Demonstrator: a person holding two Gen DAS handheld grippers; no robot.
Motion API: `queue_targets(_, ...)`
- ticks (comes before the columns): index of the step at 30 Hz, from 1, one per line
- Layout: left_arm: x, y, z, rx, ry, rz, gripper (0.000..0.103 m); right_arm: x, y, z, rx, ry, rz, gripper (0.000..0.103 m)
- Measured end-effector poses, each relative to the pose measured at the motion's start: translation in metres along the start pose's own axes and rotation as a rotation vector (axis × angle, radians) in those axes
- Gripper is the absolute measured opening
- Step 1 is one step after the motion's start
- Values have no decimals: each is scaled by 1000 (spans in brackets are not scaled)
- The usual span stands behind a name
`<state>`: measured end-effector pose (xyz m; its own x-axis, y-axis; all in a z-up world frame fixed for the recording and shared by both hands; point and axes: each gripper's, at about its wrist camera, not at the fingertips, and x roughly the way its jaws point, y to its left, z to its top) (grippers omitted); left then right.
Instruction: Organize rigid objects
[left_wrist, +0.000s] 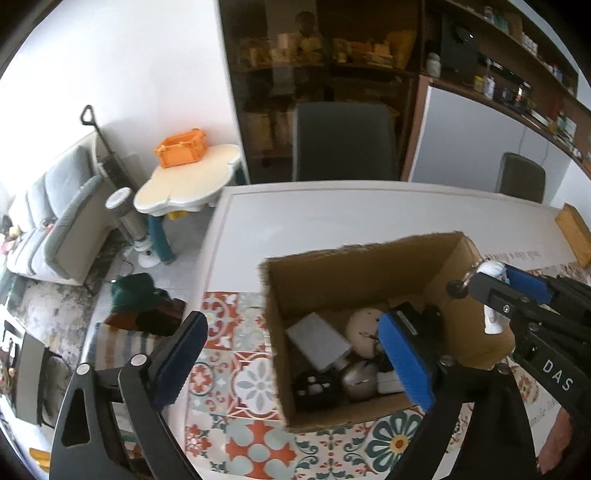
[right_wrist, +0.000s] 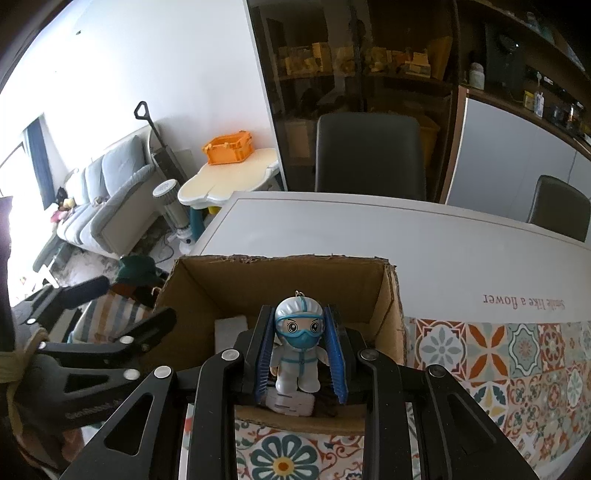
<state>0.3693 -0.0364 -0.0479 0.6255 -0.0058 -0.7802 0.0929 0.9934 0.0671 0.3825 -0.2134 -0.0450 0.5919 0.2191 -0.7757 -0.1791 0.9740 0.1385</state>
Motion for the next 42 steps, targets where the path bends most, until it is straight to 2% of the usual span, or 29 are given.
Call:
queue_targets(7,-14,16,-3,-37,-21,21,101,8,6,3,5,34,-1,30)
queue_targets(8,-16,18,-4,-42,-23,23,101,9,8,4,3,43,-2,39)
queue_targets(9,-17,20,-4,-46,-23,22,101,8,8,5,7,43,-8,55)
queue_targets(10,-19,22,-5,-51,-25,19,101,7,8,6,12,41,-17,60)
queue_targets(17,-46,31,-16,-53,-64,26,101,-23,14,-1,32,6,-82,70)
queue_targets(19,-59,32,-20,-47,-87,27,101,-37,18,-6,28,-15,-114,80)
queue_targets(25,-107,31,-32,-32,-175,0,103,-93,34,-26,37,-95,-180,90)
queue_targets(32,-159,32,-46,-28,-265,-49,103,-155,42,-47,60,-198,-223,96)
queue_targets(37,-183,28,-59,0,-295,-87,103,-189,52,-62,56,-254,-283,97)
queue_targets(42,-203,27,-69,16,-325,-123,103,-213,61,-75,42,-298,-298,97)
